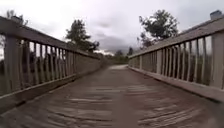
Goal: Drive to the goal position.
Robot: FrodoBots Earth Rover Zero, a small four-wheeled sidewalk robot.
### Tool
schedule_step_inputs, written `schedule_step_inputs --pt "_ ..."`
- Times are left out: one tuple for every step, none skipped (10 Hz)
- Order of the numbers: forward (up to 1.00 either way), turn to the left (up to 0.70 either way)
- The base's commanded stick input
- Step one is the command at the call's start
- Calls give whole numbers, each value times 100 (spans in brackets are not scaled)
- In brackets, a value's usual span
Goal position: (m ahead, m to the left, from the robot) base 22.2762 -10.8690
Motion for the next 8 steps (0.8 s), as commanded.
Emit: schedule_step_inputs --pt "50 0" --pt "50 0" --pt "50 0" --pt "50 0" --pt "50 0" --pt "50 0" --pt "50 0" --pt "50 0"
